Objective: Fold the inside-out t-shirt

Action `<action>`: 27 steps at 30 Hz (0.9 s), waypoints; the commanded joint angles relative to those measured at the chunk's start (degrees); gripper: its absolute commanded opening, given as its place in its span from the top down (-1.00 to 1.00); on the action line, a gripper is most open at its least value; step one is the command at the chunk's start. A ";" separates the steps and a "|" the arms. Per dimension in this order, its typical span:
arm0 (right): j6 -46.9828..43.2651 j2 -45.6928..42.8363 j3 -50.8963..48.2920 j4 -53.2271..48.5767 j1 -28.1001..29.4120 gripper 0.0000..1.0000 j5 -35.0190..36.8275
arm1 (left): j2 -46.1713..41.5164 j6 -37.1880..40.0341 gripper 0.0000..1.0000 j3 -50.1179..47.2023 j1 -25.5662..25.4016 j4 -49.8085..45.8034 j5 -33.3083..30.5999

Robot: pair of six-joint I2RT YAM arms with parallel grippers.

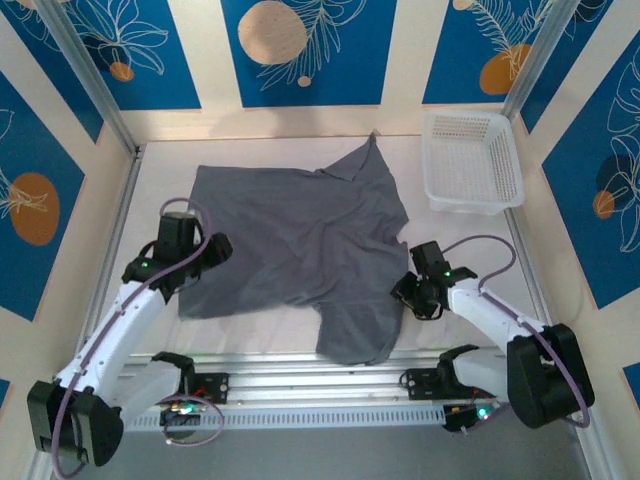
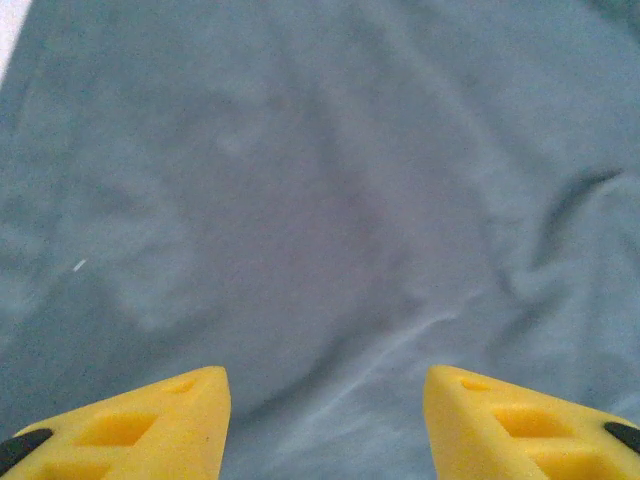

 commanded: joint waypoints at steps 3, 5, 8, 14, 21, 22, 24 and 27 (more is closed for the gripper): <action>1.50 -2.31 4.10 -0.58 0.62 1.00 -1.33 | -1.30 -4.81 -0.17 -2.61 -0.28 -10.24 -8.21; 0.84 -5.83 5.27 -1.47 -0.65 1.00 0.51 | -0.70 -6.69 -0.19 -2.60 -0.17 -13.51 -10.92; -0.96 -8.73 7.07 -3.07 -3.24 1.00 1.20 | -0.87 -8.92 -0.21 -3.91 -0.05 -14.94 -10.43; -0.03 -11.08 6.05 -0.56 -3.81 1.00 -2.50 | -2.83 -11.63 -0.38 -8.34 0.97 -15.47 -9.99; -0.61 -11.21 4.58 0.68 -3.47 1.00 -3.38 | 4.83 -7.67 -0.40 -9.44 7.36 -9.23 -9.91; -1.04 -11.41 4.68 0.27 -3.68 1.00 -3.11 | 5.73 -7.12 -0.39 -9.68 8.81 -7.89 -9.78; -1.64 -11.81 4.69 -0.01 -4.09 1.00 -3.17 | 7.21 -6.28 -0.32 -10.00 11.22 -5.60 -8.95; -1.47 -12.44 4.28 0.26 -4.54 1.00 -3.70 | 9.52 -5.44 -0.14 -10.05 13.31 -3.04 -6.72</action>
